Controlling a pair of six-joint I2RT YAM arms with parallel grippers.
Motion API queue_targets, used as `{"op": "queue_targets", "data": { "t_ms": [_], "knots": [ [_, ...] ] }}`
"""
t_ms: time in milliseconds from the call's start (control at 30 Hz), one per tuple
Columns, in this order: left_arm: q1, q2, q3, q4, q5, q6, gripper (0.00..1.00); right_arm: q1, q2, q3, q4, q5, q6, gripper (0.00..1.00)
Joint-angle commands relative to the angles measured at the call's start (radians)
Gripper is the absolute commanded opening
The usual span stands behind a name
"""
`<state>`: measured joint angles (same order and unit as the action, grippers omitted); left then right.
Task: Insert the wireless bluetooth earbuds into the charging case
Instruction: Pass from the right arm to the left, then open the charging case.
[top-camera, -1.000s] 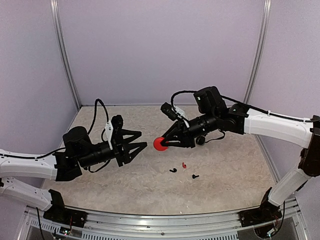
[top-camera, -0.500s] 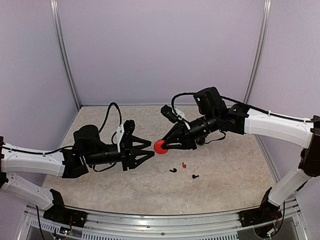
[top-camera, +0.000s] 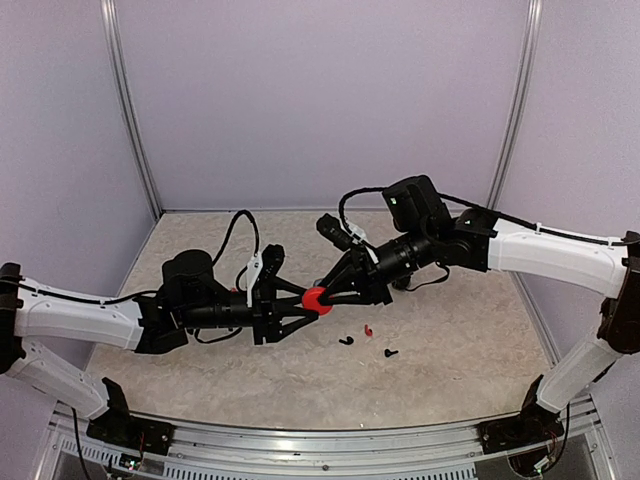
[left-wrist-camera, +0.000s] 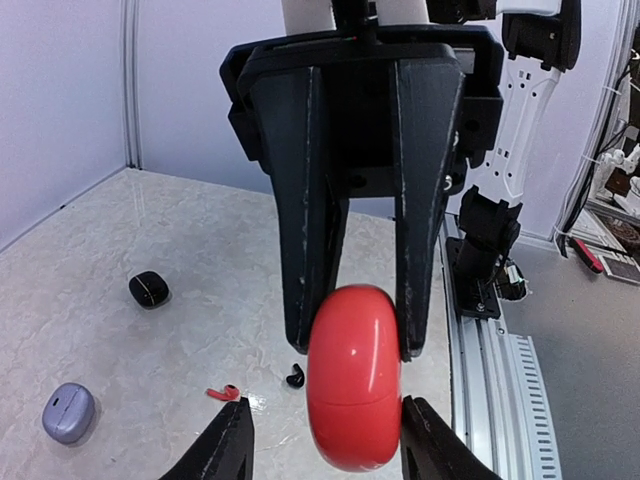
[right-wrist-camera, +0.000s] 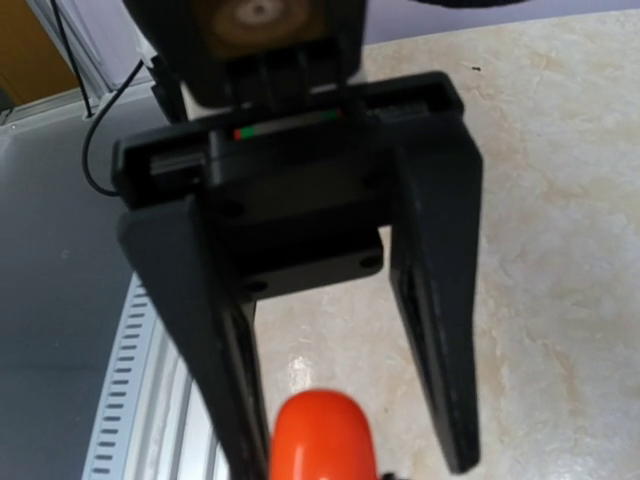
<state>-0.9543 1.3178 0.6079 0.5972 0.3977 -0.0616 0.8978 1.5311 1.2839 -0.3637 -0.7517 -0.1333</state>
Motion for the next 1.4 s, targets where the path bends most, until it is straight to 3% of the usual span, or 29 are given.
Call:
{"op": "queue_targets", "data": {
  "t_ms": [0,233,367,500,633,800,1033,1367],
  "knots": [
    [0.006,0.012,0.027,0.042,0.034,-0.011,0.48,0.010,-0.008,0.033,0.010,-0.028,-0.005,0.08],
    [0.006,0.002,0.013,0.064,0.059,0.006,0.32,0.011,-0.003,0.037,0.012,-0.027,-0.005,0.08],
    [0.006,-0.006,0.007,0.069,0.053,0.011,0.32,0.011,-0.001,0.037,0.010,-0.016,-0.001,0.07],
    [0.007,-0.012,0.012,0.056,0.029,0.005,0.41,0.010,0.000,0.037,0.003,0.002,-0.002,0.07],
    [0.006,-0.017,0.013,0.053,0.039,0.018,0.28,0.010,0.000,0.037,0.006,-0.001,0.000,0.07],
    [0.002,-0.036,-0.014,0.080,0.058,0.040,0.16,0.007,-0.013,0.027,0.030,-0.011,0.019,0.21],
    [-0.011,-0.064,-0.035,0.088,0.075,0.059,0.09,-0.032,-0.027,0.019,0.083,-0.004,0.079,0.35],
    [-0.018,-0.072,-0.042,0.093,0.070,0.077,0.05,-0.069,-0.042,0.000,0.142,0.000,0.129,0.40]
  ]
}}
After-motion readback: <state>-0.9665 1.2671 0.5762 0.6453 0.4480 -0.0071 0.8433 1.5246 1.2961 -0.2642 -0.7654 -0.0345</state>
